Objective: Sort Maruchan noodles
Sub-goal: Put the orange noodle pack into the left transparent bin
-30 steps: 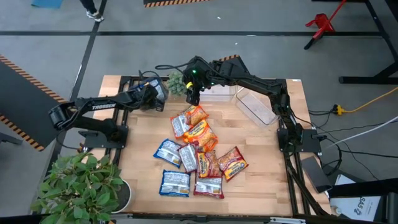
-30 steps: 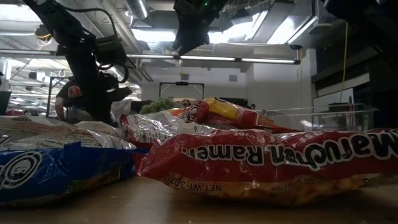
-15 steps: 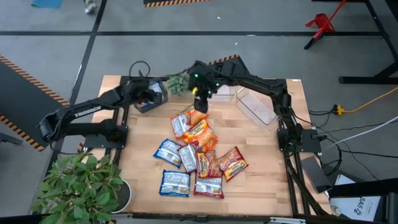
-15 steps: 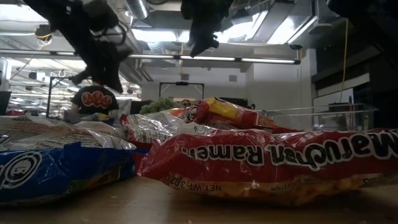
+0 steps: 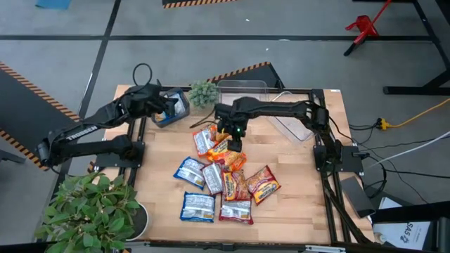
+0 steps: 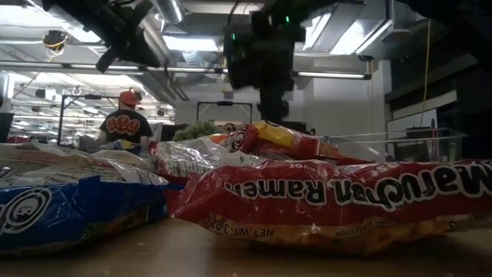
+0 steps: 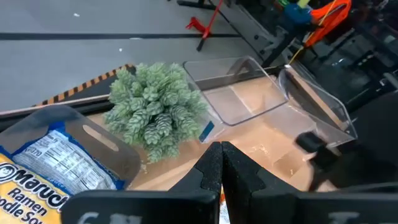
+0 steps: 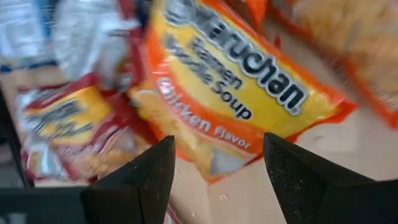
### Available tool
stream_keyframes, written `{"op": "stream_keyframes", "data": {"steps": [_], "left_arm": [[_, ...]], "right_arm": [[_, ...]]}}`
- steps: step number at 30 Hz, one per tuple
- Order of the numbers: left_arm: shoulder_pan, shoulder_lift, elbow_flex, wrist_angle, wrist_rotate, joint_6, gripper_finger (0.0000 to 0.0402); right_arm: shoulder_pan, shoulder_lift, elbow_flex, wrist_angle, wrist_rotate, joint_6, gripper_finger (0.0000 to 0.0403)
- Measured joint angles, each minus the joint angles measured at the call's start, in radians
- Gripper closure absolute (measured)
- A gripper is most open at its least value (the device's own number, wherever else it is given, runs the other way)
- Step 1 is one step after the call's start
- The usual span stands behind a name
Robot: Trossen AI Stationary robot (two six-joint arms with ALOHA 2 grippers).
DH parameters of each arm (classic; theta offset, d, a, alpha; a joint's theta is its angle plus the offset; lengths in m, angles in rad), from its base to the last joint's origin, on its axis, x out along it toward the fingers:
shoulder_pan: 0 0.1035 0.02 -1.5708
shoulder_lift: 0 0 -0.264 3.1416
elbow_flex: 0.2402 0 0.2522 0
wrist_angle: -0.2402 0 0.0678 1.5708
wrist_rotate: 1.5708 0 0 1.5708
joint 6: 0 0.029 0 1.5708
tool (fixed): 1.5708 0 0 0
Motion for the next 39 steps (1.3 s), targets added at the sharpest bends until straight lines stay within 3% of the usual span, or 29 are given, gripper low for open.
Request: {"op": "stream_keyframes", "data": {"steps": [3, 8, 13, 18, 24, 28, 39], "left_arm": [[-0.014, -0.013, 0.0, 0.0, -0.023, 0.0, 0.0401], [-0.031, -0.017, 0.0, 0.003, -0.056, 0.001, 0.0401], [-0.042, -0.017, 0.0, 0.005, -0.08, 0.001, 0.0383], [-0.046, -0.017, 0.0, 0.005, -0.079, 0.001, 0.0356], [-0.051, -0.017, 0.0, 0.007, -0.078, -0.001, 0.0334], [-0.051, -0.017, 0.0, 0.007, -0.078, -0.02, 0.033], [-0.05, -0.015, 0.0, 0.005, -0.08, -0.026, 0.0332]], "right_arm": [[-0.008, -0.025, -0.092, 0.036, -0.007, 0.062, 0.0173], [-0.015, -0.177, -0.297, 0.186, 0.021, 0.158, 0.0173], [-0.013, -0.388, -0.563, 0.512, 0.101, 0.341, 0.0173], [-0.012, -0.428, -0.74, 0.856, 0.027, 0.512, 0.0173], [-0.013, -0.395, -0.81, 0.962, 0.076, 0.527, 0.0173], [-0.006, -0.365, -0.816, 1.078, 0.013, 0.519, 0.0173], [0.0, -0.301, -0.817, 1.103, -0.057, 0.497, 0.0175]]}}
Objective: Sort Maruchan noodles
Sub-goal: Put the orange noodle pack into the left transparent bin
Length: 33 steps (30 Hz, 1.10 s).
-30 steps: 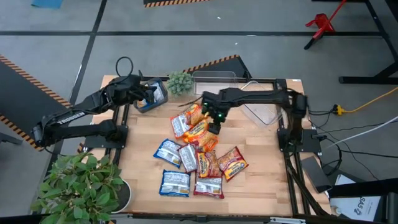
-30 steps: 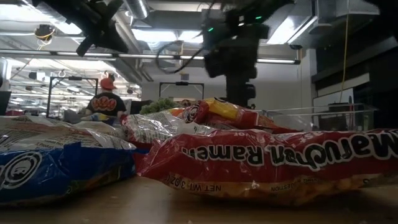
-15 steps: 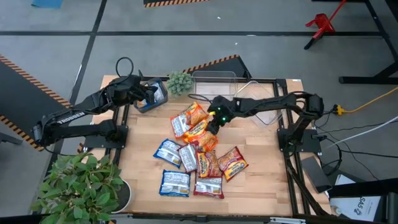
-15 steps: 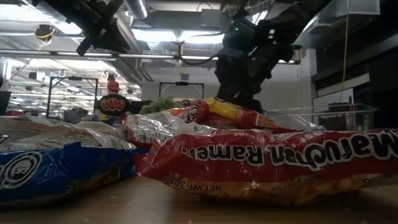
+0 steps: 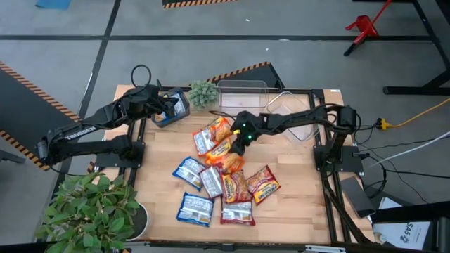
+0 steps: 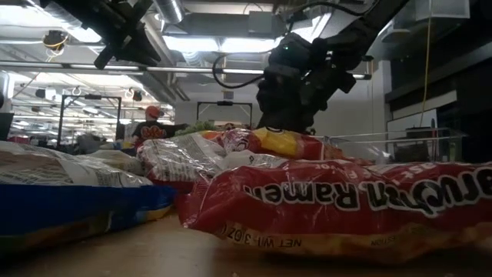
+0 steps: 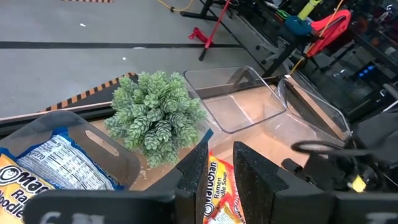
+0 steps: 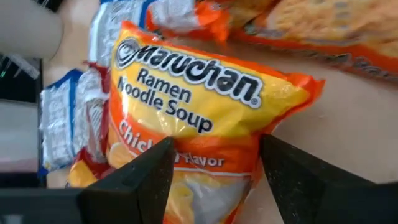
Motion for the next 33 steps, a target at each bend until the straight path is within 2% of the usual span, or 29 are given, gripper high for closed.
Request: {"op": "stream_keyframes", "data": {"steps": [2, 4, 10, 11, 18, 24, 33], "left_arm": [[0.0, 0.0, 0.0, 0.0, -0.001, 0.0, 0.0332], [0.0, 0.0, 0.0, 0.0, -0.001, 0.0, 0.0332], [0.0, 0.0, 0.0, 0.0, -0.001, 0.0, 0.0333], [0.0, 0.0, 0.0, 0.0, -0.001, 0.001, 0.0333], [0.0, 0.0, 0.0, 0.0, -0.001, 0.007, 0.0333], [0.0, 0.0, 0.0, 0.0, -0.001, 0.008, 0.0333], [0.0, 0.0, 0.0, -0.002, 0.005, 0.008, 0.0333]], "right_arm": [[0.001, 0.0, 0.0, 0.0, -0.004, -0.014, 0.0189], [0.001, 0.0, 0.0, 0.0, -0.005, -0.029, 0.0221], [0.0, 0.0, 0.0, 0.003, -0.014, -0.057, 0.0372], [0.0, 0.0, 0.0, 0.006, -0.02, -0.058, 0.0386], [0.0, -0.008, 0.006, -0.001, -0.045, 0.012, 0.0398], [-0.01, -0.05, 0.08, -0.039, -0.063, 0.045, 0.0401], [-0.118, -0.076, 0.227, -0.194, -0.058, 0.037, 0.0401]]}}
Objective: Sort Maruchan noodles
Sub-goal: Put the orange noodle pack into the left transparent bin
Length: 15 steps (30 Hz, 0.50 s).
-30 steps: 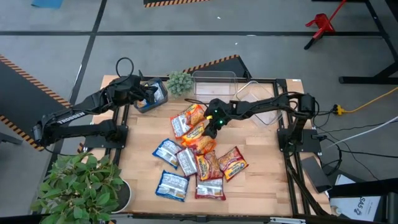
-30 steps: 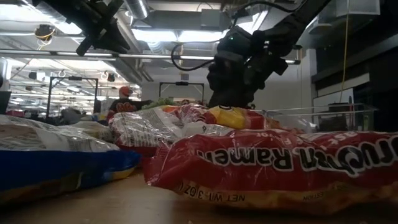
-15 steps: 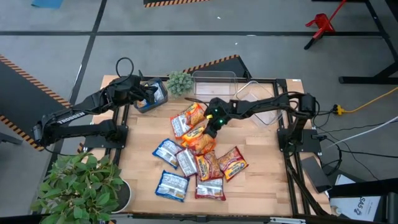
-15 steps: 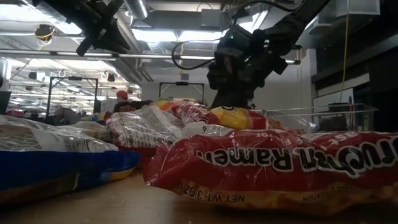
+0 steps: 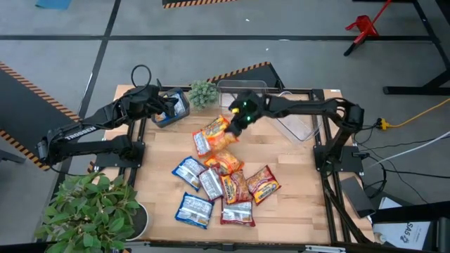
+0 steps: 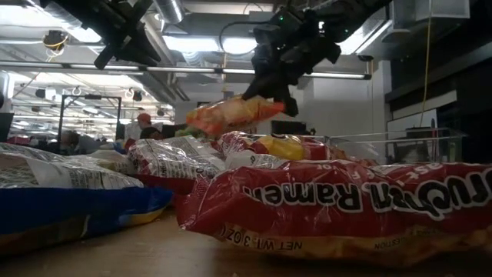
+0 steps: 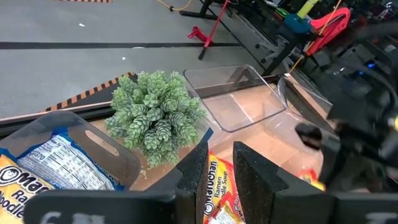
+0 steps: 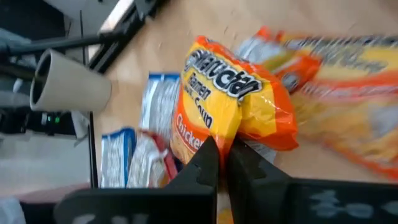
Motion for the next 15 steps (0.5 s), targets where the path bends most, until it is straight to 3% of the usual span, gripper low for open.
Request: {"op": "stream_keyframes", "data": {"steps": [10, 15], "left_arm": [[0.0, 0.0, 0.0, -0.022, 0.003, 0.0, 0.0333], [0.0, 0.0, 0.0, -0.023, 0.001, 0.0, 0.0333]], "right_arm": [[-0.174, 0.0, 0.213, -0.184, -0.016, -0.122, 0.0402], [-0.283, 0.0, 0.276, -0.25, 0.026, -0.156, 0.0403]]}}
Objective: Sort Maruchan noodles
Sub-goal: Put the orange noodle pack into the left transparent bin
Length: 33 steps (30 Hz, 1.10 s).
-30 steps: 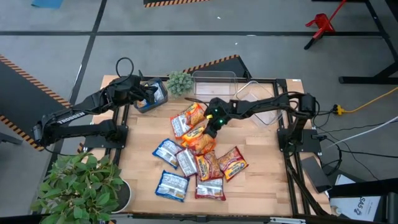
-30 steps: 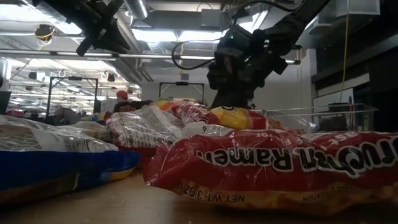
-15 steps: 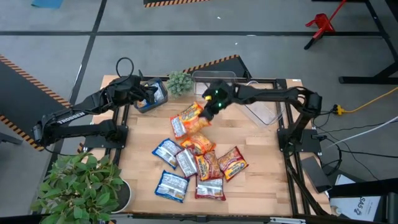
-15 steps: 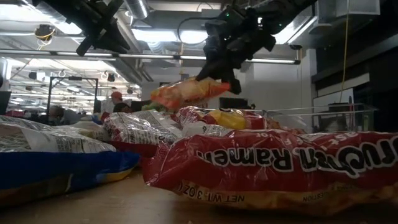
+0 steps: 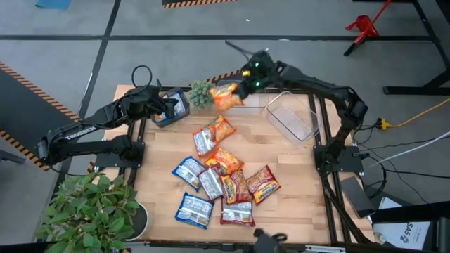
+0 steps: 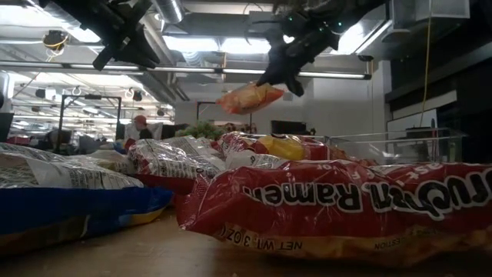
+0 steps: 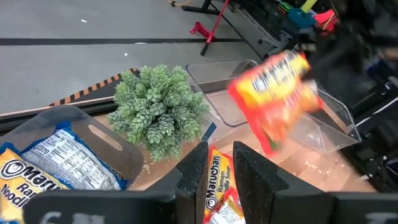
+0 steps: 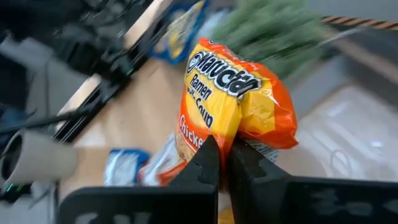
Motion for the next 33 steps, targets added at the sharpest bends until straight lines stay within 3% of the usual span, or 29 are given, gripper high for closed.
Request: {"op": "stream_keyframes", "data": {"steps": [10, 23, 28, 33], "left_arm": [[0.0, 0.0, 0.0, 0.0, -0.009, 0.001, 0.0333], [0.0, 0.0, 0.0, 0.0, -0.058, 0.001, 0.0333], [0.0, 0.0, 0.0, 0.001, -0.058, 0.0, 0.0333], [0.0, 0.0, 0.0, 0.001, -0.058, 0.0, 0.0333]], "right_arm": [[-0.161, 0.0, -0.032, -0.098, 0.032, -0.025, 0.0403], [-0.195, 0.003, -0.201, -0.048, 0.181, -0.017, 0.04], [-0.195, 0.003, -0.208, -0.052, 0.238, -0.023, 0.0368], [-0.195, 0.003, -0.208, -0.031, 0.238, -0.046, 0.0296]]}}
